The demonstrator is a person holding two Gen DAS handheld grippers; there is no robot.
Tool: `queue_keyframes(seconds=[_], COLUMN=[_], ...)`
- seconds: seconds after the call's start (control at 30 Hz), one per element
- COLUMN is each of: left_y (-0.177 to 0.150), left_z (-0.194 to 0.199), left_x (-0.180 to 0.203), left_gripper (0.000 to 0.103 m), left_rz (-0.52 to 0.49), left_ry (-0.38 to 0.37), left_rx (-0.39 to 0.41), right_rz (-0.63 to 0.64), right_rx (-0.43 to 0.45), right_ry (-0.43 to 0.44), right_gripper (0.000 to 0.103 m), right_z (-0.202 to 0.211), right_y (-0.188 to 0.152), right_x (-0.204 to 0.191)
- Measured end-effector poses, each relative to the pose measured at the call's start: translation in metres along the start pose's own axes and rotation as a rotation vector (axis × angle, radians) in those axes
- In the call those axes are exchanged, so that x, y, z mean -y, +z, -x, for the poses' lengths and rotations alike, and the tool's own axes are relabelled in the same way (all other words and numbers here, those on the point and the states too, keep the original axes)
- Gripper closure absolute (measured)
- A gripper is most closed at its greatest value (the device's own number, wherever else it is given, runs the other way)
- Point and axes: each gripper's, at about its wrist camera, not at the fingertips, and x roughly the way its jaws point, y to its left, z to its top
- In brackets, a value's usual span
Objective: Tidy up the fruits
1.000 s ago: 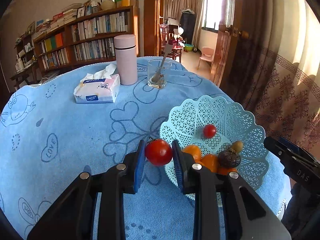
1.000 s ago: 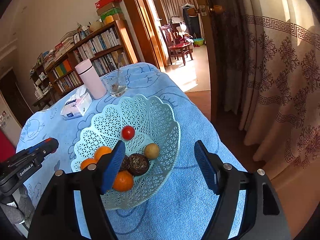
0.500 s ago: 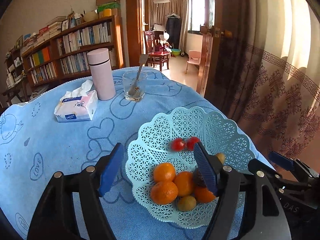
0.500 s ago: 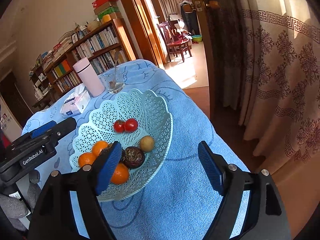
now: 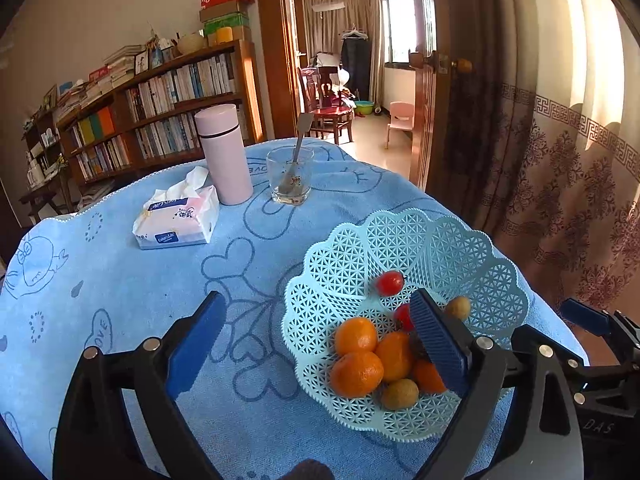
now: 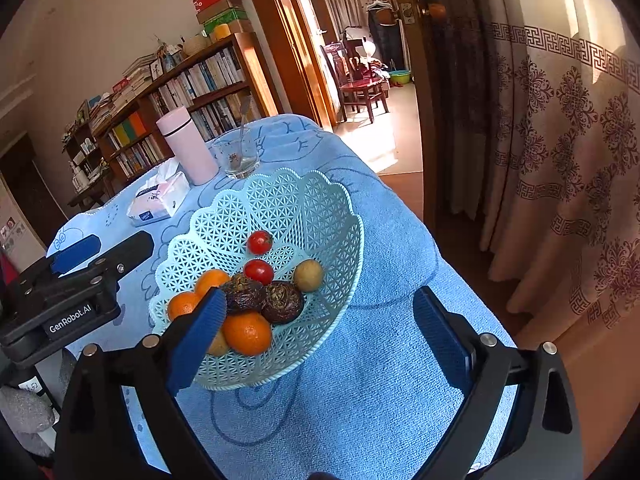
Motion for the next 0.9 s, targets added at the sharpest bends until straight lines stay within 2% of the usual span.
queue_keyframes(seconds=[0.27, 0.4, 0.9], left_y=[-0.008, -0.012, -0.021], left_z=[0.005, 0.007, 0.013], left_x=[-0.008, -0.01, -0.007], left_gripper=[0.007, 0.006, 0.005], left_rz=[0.023, 0.015, 0.002], left_ry=[0.049, 0.081, 0.05], left_rx=[-0.009, -0.011, 0.0], right_rz=[0.154, 0.16, 0.154], right_rx=[0.015, 0.001, -0.022], right_ry=[-0.046, -0.045, -0.055], right_gripper=[0.003, 0.003, 0.003], right_z=[0.007, 0.003, 0.001], right_y=[-0.011, -0.015, -0.024], right_x=[-0.028, -0.032, -0.037])
